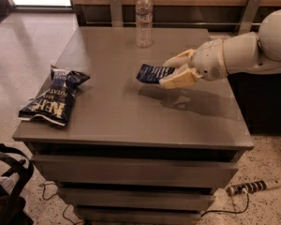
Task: Move rxbar blueberry near blue chip bag
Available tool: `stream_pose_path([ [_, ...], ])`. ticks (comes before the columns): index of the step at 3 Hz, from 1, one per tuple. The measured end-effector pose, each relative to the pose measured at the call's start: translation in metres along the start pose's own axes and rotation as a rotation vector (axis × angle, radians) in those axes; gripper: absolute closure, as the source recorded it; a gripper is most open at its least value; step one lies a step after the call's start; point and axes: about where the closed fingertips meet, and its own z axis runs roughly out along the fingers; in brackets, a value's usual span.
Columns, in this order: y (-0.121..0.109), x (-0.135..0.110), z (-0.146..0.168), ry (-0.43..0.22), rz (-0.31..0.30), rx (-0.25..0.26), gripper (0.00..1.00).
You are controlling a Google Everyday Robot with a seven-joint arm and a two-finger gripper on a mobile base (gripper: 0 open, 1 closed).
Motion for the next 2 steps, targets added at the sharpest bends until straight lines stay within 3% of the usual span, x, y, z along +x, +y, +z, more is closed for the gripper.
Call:
stream_pose_path([
  [2,0.032,-0.017,0.058,-0.06,0.009,-0.054,1.0],
])
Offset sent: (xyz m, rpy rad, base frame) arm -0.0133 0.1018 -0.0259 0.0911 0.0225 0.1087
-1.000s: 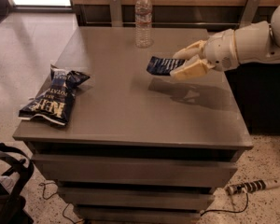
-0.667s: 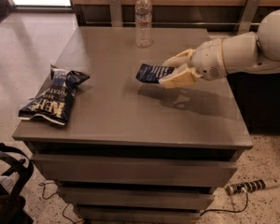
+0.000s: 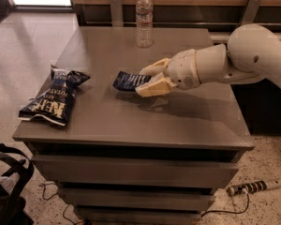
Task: Move rxbar blueberry near blue chip bag
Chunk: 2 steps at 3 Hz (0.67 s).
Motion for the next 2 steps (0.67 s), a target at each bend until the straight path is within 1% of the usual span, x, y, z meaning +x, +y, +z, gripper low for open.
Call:
stream_pose_path([
  [1,0.012,-0.011,0.026,-0.022,-0.014,-0.046,1.0],
  [2,0.022,-0.015,0.043,-0.02,-0.021,-0.071,1.0],
])
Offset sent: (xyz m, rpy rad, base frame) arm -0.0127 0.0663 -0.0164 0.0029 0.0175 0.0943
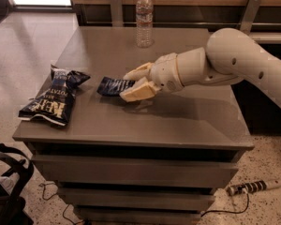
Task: Move rxbar blueberry near blue chip bag
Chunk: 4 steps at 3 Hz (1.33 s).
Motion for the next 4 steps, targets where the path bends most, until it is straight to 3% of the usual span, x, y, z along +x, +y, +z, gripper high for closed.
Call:
stream_pose_path([
  [1,0.0038,-0.0017,0.0125,0.008,-0.008,-0.022,0.84],
  [4,0.0072,-0.0047,0.0185,0.007,-0.013,-0.035,0.14],
])
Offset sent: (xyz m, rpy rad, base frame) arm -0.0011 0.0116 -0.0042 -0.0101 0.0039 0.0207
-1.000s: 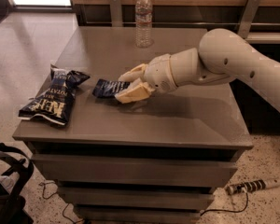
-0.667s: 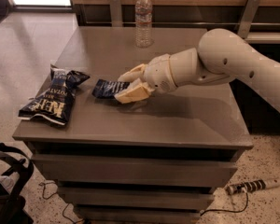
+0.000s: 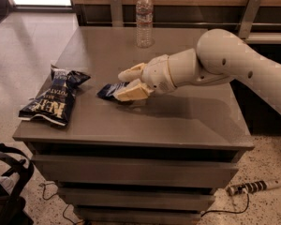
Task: Move rxbar blueberry near blue chip bag
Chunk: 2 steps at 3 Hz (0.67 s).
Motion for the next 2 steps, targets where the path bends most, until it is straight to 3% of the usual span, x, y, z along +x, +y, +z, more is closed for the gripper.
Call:
stream_pose_path([
  [1,0.001,-0.001,0.0018,0.0,-0.002,-0.004,0.0],
  [2,0.001,-0.001,0.0018,0.0,-0.002,-0.004,0.0],
])
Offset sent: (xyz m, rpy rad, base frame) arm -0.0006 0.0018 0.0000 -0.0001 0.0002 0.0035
